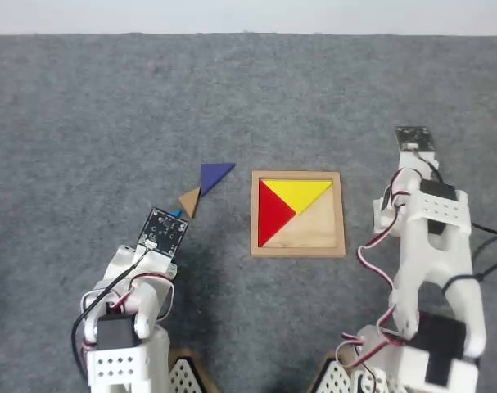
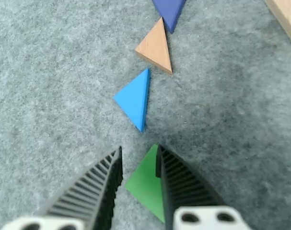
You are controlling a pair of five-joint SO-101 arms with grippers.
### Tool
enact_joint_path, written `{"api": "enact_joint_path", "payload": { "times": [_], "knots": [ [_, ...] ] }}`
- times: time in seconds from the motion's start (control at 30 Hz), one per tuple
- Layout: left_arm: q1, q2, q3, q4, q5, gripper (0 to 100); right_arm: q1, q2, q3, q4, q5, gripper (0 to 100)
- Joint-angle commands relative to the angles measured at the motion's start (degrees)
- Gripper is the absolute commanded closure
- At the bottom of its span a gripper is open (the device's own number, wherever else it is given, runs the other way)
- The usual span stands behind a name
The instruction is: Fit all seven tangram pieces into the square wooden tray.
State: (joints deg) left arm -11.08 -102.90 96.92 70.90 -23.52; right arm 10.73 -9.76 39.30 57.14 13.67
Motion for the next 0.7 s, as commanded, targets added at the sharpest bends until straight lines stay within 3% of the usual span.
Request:
{"api": "enact_joint_path", "payload": {
  "times": [0.0, 0.53, 0.67],
  "knots": [
    [0.0, -1.14, -0.4, 0.0, -0.35, 89, 0.66, 3.74, -2.11, -0.92, 1.32, 71.4],
    [0.0, -1.14, -0.4, 0.0, -0.35, 89, 12.88, 13.67, -7.65, -5.67, 1.14, 71.8],
    [0.0, -1.14, -0.4, 0.0, -0.35, 89, 13.23, 13.67, -7.65, -7.16, 1.14, 78.3]
  ]
}}
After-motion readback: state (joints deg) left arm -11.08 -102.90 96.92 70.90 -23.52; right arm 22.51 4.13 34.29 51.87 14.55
